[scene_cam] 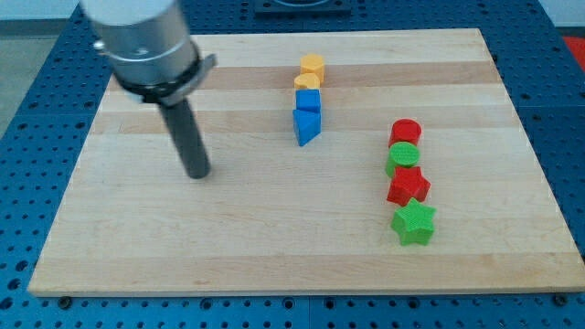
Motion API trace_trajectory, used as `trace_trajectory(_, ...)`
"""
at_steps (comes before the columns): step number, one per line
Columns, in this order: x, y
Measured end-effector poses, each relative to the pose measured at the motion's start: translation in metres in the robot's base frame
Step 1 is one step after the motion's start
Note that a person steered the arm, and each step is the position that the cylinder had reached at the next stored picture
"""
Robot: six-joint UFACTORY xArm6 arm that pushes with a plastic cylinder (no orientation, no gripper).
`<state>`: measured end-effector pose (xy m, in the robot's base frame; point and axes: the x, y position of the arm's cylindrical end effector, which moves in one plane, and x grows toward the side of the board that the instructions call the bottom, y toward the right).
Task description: Push the blue triangle to the left
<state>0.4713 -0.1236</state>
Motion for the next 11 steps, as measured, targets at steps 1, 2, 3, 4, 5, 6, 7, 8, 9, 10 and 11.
trace_trajectory(1, 0.0, 0.0)
trace_trajectory(2, 0.003, 0.022)
trace_trajectory(3, 0.001, 0.097)
trace_trajectory(4, 0.001, 0.106)
trace_trajectory(5, -0.003, 0.152)
trace_trajectory(6, -0.012, 0.186)
trace_trajectory(7, -0.029, 0.183)
trace_trajectory(8, -0.056, 0.168)
trace_trajectory(9, -0.074, 0.139)
trace_trajectory(10, -0.073, 0.088)
trace_trajectory(11, -0.071, 0.04)
